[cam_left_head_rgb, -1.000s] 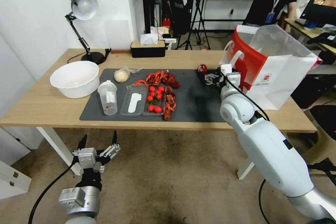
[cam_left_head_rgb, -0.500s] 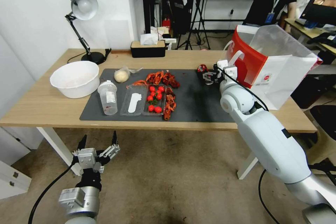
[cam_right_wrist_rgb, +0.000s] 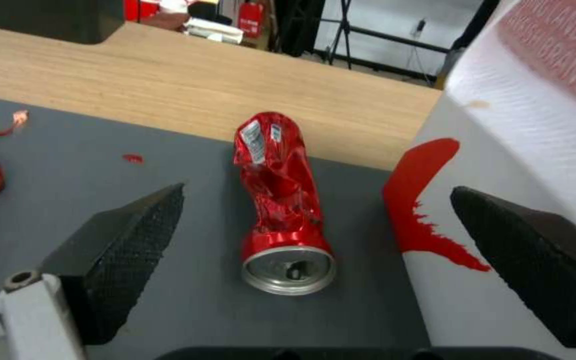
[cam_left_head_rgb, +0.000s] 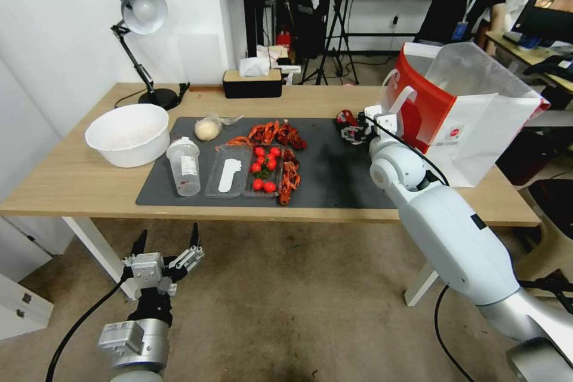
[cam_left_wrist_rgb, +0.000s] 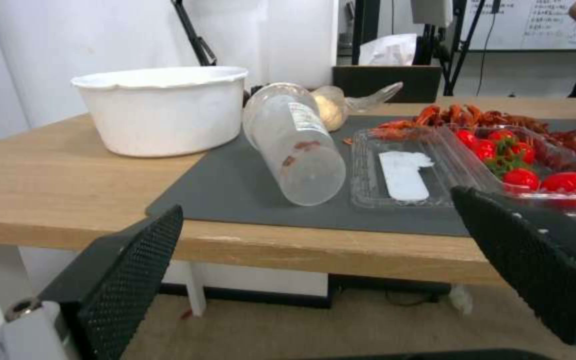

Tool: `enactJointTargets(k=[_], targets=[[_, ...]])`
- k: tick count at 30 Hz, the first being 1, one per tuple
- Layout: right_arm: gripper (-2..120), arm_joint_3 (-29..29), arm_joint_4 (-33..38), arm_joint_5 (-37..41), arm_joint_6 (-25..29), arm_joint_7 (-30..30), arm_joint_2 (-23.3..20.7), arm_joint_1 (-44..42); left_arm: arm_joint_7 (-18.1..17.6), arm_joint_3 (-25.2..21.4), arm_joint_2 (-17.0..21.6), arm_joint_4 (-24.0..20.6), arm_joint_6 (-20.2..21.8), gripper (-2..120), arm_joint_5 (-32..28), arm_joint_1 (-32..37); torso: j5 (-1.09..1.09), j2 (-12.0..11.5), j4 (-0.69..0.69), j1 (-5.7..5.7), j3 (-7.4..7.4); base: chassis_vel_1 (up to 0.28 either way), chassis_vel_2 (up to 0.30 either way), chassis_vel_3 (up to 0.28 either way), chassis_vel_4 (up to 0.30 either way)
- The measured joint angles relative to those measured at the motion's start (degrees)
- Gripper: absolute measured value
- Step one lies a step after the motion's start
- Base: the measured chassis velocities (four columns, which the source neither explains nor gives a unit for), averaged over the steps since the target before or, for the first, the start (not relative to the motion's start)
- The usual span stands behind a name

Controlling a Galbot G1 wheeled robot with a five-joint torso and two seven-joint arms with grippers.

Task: Pick up the trash from the table and place it into the takeout bag.

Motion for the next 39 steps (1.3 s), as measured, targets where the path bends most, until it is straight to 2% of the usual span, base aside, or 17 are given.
enactJointTargets(k=[21,39], targets=[[100,-1.21,-5.98,2.92,-0.92,-0.22,1.75,2.81,-0.02,-0.07,-0.04,0.35,-0.59,100,-0.01,0.02,0.0,0.0,-0.01,0.0,0.0,0.0,0.0,0.0,0.0],[100,-3.59,-13.69,3.25,-0.93,-3.05,3.18,7.92,-0.03,-0.25,0.11,0.19,-0.88,100,-0.16,0.51,0.0,0.0,0.0,0.0,0.0,0.0,0.0,0.0,0.0]])
